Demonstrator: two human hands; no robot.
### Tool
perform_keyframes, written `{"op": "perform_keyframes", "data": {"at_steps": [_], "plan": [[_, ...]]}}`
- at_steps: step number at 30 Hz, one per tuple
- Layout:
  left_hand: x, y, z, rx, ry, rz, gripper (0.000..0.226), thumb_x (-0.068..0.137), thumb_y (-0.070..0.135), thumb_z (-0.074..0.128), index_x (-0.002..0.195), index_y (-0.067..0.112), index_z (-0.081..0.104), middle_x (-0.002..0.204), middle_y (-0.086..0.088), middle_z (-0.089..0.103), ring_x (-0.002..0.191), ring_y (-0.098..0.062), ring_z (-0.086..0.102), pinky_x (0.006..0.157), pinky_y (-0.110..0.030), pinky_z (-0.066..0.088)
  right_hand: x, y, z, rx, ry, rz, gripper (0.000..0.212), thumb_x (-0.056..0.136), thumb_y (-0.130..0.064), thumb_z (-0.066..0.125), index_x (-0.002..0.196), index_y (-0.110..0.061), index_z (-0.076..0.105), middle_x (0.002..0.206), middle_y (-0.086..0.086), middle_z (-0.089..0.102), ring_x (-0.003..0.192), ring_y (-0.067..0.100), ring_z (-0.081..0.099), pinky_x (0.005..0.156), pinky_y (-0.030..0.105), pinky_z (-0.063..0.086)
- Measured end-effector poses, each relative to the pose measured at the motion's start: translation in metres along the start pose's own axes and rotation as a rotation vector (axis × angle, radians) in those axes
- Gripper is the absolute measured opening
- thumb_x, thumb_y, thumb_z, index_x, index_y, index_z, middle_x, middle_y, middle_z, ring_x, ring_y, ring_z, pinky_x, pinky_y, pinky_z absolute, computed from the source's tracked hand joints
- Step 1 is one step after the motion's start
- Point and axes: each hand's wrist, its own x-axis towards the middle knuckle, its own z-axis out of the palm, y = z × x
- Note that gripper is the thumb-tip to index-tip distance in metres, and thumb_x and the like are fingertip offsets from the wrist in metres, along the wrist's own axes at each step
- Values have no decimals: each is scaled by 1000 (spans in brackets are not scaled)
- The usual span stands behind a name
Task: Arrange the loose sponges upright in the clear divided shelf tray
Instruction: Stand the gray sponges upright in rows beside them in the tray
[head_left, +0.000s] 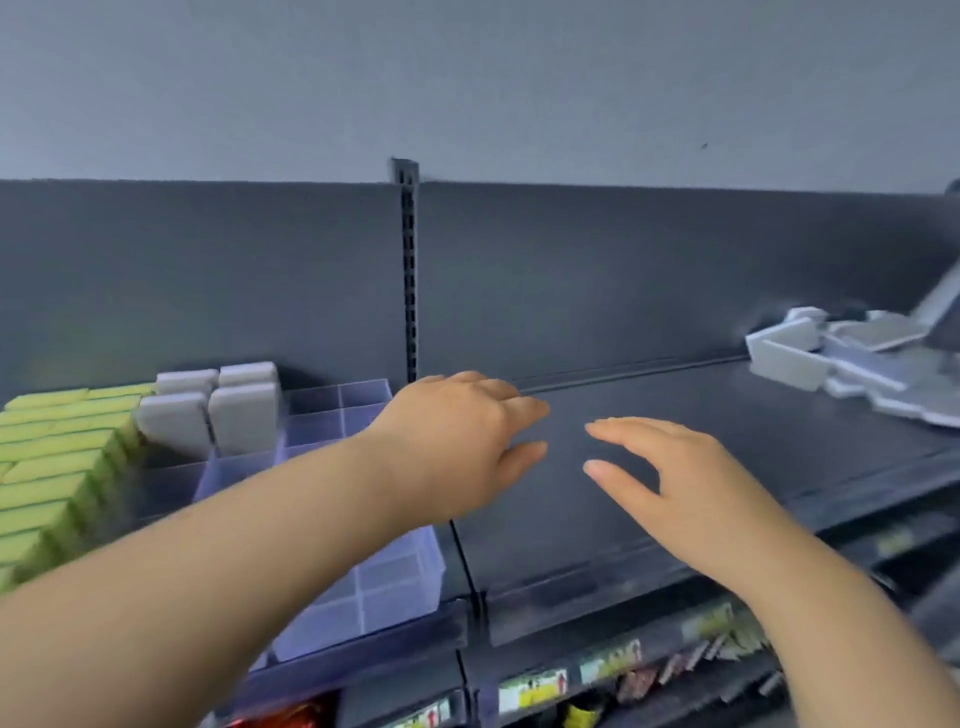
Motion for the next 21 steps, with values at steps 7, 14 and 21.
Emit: {"op": "perform_keyframes", "data": {"at_steps": [7, 14, 21], "plan": [[64, 159, 70, -126, 114, 105, 46, 87, 47, 34, 112, 26, 67, 100, 7, 70, 89, -18, 67, 80, -32, 52, -124, 132, -20, 18, 29, 329, 43, 89, -49, 47, 130, -36, 47, 134, -19, 46, 119, 2, 46, 102, 25, 37], [103, 260, 141, -320, 59, 215, 40, 82, 42, 40, 99, 26, 72, 90, 12, 70, 79, -14, 68, 69, -27, 54, -215, 219, -17, 89, 34, 632, 39, 92, -44, 47, 130, -32, 48, 128, -13, 51, 116, 5, 46, 93, 17, 35], [175, 316, 193, -425, 6, 247, 40, 81, 39, 40, 94, 24, 74, 87, 11, 71, 77, -12, 68, 60, -21, 52, -221, 308, -20, 73, 0, 730, 40, 95, -42, 40, 134, -31, 43, 138, -15, 43, 126, 3, 36, 100, 14, 25]]}}
